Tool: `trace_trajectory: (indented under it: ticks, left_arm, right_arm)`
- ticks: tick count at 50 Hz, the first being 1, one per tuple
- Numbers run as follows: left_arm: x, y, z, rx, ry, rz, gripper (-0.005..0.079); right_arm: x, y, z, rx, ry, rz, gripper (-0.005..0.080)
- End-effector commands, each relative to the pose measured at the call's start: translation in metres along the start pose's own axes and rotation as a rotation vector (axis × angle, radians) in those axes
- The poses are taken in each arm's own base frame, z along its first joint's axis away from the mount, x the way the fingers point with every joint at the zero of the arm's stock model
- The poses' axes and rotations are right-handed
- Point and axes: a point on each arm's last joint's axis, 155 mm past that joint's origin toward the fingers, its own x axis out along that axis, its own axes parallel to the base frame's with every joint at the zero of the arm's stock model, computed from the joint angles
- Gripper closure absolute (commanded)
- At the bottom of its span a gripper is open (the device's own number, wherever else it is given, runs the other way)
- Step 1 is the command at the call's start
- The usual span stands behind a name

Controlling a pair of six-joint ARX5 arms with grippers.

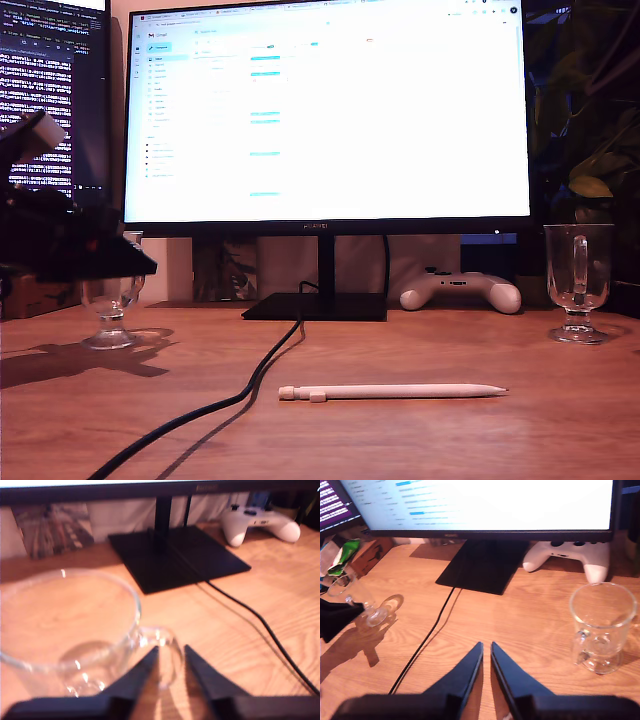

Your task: Pick the small glass cups in front of you with each of your hands, and place them behind the white pen

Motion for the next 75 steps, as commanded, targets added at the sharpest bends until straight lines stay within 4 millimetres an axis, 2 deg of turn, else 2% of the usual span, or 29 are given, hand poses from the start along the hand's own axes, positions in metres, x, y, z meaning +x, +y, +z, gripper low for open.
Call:
trace_trajectory:
  ticks: [1, 7, 12, 13, 19, 24, 34, 46, 57, 62, 66, 75]
  left_arm:
    - [0.003, -0.001, 0.001, 0.001, -0.006, -0.005, 0.0696]
    - [0.003, -0.001, 0.002, 0.003, -0.010, -0.005, 0.0745]
    - [0.003, -0.001, 0.003, 0.004, -0.012, -0.005, 0.0760]
    - [0.004, -0.001, 0.003, 0.004, -0.012, -0.005, 0.0760]
    - [0.004, -0.001, 0.003, 0.004, -0.012, -0.005, 0.0760]
    - [0.004, -0.001, 0.003, 0.004, -0.012, -0.005, 0.0760]
    - [0.004, -0.001, 0.003, 0.004, -0.012, -0.005, 0.0760]
    - [0.004, -0.001, 0.003, 0.004, -0.012, -0.005, 0.0760]
    - [0.004, -0.001, 0.003, 0.005, -0.012, -0.005, 0.0760]
    - [0.004, -0.001, 0.003, 0.005, -0.013, -0.005, 0.0760]
    - [0.004, -0.001, 0.003, 0.004, -0.013, -0.005, 0.0760]
    - [0.004, -0.001, 0.003, 0.005, -0.012, -0.005, 0.0760]
  right_arm:
    - [0.000, 0.005, 0.007, -0.013, -0.013, 0.012, 0.0710]
    - [0.003, 0.002, 0.002, -0.004, 0.010, 0.006, 0.0679]
    - [0.006, -0.007, -0.011, 0.015, 0.060, -0.038, 0.0623]
    - [0.009, -0.012, -0.019, 0.026, 0.095, -0.055, 0.0605]
    - [0.015, -0.016, -0.029, 0.033, 0.135, -0.061, 0.0601]
    - [0.021, -0.019, -0.036, 0.020, 0.168, -0.063, 0.0554]
    - [0.035, -0.031, -0.054, -0.047, 0.243, -0.087, 0.0546]
    - [0.048, -0.037, -0.055, -0.247, 0.252, -0.062, 0.0537]
    - [0.055, -0.041, -0.063, -0.335, 0.284, -0.049, 0.0535]
    - [0.060, -0.044, -0.068, -0.353, 0.301, -0.047, 0.0507]
    - [0.066, -0.051, -0.071, -0.351, 0.312, -0.062, 0.0481]
    - [0.072, -0.072, -0.069, -0.350, 0.309, -0.129, 0.0480]
